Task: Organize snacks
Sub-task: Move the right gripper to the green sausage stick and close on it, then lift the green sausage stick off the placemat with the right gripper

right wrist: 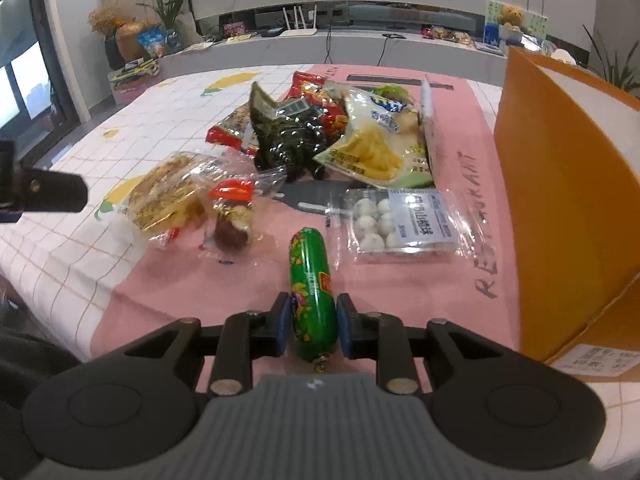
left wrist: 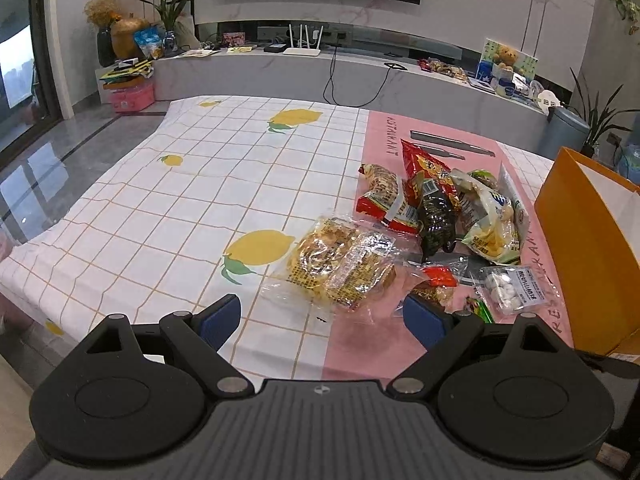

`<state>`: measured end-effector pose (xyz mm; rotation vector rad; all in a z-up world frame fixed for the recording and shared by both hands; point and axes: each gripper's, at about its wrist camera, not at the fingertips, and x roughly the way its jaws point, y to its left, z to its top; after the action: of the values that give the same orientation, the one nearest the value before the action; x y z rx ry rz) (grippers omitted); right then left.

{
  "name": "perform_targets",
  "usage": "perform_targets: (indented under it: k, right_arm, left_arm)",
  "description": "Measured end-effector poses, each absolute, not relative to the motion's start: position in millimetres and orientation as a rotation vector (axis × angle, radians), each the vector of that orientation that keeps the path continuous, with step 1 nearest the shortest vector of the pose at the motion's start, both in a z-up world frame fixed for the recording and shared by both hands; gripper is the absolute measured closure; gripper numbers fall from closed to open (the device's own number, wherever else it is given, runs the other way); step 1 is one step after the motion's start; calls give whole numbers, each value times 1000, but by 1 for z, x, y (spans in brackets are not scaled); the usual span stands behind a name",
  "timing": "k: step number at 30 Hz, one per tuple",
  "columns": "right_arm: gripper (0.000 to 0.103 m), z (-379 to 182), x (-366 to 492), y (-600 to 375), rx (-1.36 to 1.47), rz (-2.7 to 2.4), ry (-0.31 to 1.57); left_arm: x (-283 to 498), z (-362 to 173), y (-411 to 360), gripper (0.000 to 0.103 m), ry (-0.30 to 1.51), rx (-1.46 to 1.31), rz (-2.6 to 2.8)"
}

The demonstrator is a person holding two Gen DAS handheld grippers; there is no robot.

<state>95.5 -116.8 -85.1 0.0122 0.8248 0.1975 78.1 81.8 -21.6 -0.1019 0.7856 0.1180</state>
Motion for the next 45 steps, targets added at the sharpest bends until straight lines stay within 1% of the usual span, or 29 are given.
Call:
perform_targets:
  k: [3, 5, 8, 12, 15, 16, 17, 18, 19, 20, 22, 28, 30, 31, 32, 33, 34, 37, 45]
  right_arm:
    - [75, -88, 98, -113, -2, 198, 800]
    - [68, -90, 98, -111, -5, 206, 781]
    - [62, -91, 98, -108, -14, 198, 760]
    - [62, -88, 95, -107, -25, 151, 790]
    - [62, -84, 91, -115, 33, 145, 829]
    - [60, -83, 91, -119, 59, 138, 842]
    - [53, -82, 91, -122, 85, 136, 854]
    - [48, -82, 91, -123, 97, 139, 862]
    - [41, -82, 91, -123, 104, 140, 870]
    - [36, -82, 91, -122, 101, 141, 872]
    - [32, -84, 93, -116, 71, 145, 864]
    - [31, -95, 99, -99, -34, 137, 770]
    - [32, -98, 99, -97, -45, 130, 740]
    - [37, -98, 99, -97, -46, 126, 728]
    - [50, -97, 98, -98, -48, 123, 717]
    - [59, -96, 98, -98, -56, 115, 708]
    - [75, -95, 98, -99, -61, 114, 708]
    - [81, -93, 98, -107, -30, 110, 717]
    - [82, -69, 91, -145, 190, 176, 693]
  left_arm:
    - [78, -22, 80, 0, 785, -89, 118]
    - [77, -22, 80, 0, 787, -93, 116]
    - [78, -22, 80, 0, 792, -109, 106]
    - [77, -23, 80, 0, 790, -90, 112]
    - [78, -23, 79, 0, 797, -77, 119]
    - [78, -24, 79, 0, 800, -75, 122]
    - [79, -24, 79, 0, 803, -73, 128]
    - [79, -25, 78, 0, 803, -69, 135]
    - [78, -25, 78, 0, 802, -61, 141]
    - [78, -25, 77, 0, 801, -53, 144]
    - [78, -26, 75, 0, 801, -42, 144]
    - [79, -30, 72, 0, 817, -31, 143]
    - [79, -31, 71, 0, 821, -25, 144]
    - [79, -31, 70, 0, 822, -22, 145]
    - [79, -31, 70, 0, 823, -20, 145]
    - [79, -31, 70, 0, 823, -20, 146]
    - [79, -32, 71, 0, 824, -20, 147]
    - [79, -32, 70, 0, 825, -22, 147]
    - [79, -31, 72, 0, 820, -29, 143]
